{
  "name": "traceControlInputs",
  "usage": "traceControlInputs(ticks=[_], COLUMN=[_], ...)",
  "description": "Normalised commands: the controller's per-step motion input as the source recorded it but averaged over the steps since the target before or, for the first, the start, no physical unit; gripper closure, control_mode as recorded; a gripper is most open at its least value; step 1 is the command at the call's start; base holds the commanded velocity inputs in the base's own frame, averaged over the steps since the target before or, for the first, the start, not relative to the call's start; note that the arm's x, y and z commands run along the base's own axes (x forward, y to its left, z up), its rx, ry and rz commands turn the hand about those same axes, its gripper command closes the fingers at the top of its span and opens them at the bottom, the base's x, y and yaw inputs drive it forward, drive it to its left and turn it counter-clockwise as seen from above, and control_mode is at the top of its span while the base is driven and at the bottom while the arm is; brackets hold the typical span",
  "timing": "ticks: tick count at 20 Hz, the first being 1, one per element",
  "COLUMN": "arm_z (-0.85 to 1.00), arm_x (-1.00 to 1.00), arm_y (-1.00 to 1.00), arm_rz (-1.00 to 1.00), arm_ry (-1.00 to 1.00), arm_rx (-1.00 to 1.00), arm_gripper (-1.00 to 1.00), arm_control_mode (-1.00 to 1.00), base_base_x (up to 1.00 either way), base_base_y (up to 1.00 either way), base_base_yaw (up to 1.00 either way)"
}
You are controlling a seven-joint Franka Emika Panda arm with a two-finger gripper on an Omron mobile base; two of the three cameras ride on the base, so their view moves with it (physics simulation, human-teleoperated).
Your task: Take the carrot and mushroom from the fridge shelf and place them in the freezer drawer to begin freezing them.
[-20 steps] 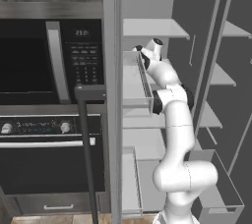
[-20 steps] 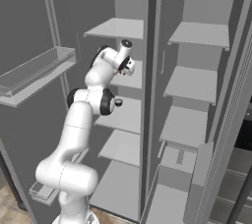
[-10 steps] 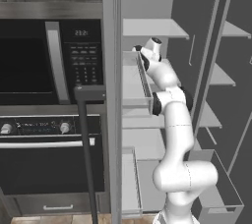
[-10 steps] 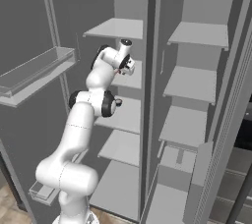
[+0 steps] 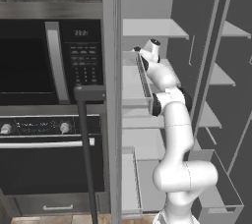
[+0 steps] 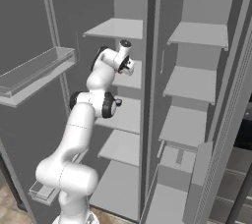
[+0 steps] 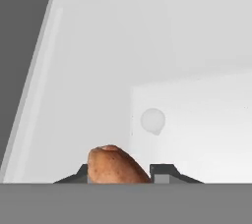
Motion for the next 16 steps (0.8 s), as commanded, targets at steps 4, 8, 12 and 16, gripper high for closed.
traceControlInputs(ticks=[4,8,12,16], arm_z=[-0.13,-0.20,-0.37,-0.41], arm_x=[0.00,0.00,-0.01,-0.28], arm_y=[0.00,0.00,0.00,0.00], arm_rz=[0.00,0.00,0.00,0.00], arm_ry=[-0.20,-0.37,-0.34,-0.11], arm_rx=[0.00,0.00,0.00,0.00], arm_gripper=[1.00,1.00,1.00,1.00], arm_control_mode=[-1.00,-1.00,-1.00,-1.00], base_base_x=[0.00,0.00,0.00,0.00], base_base_y=[0.00,0.00,0.00,0.00], base_base_yaw=[0.00,0.00,0.00,0.00])
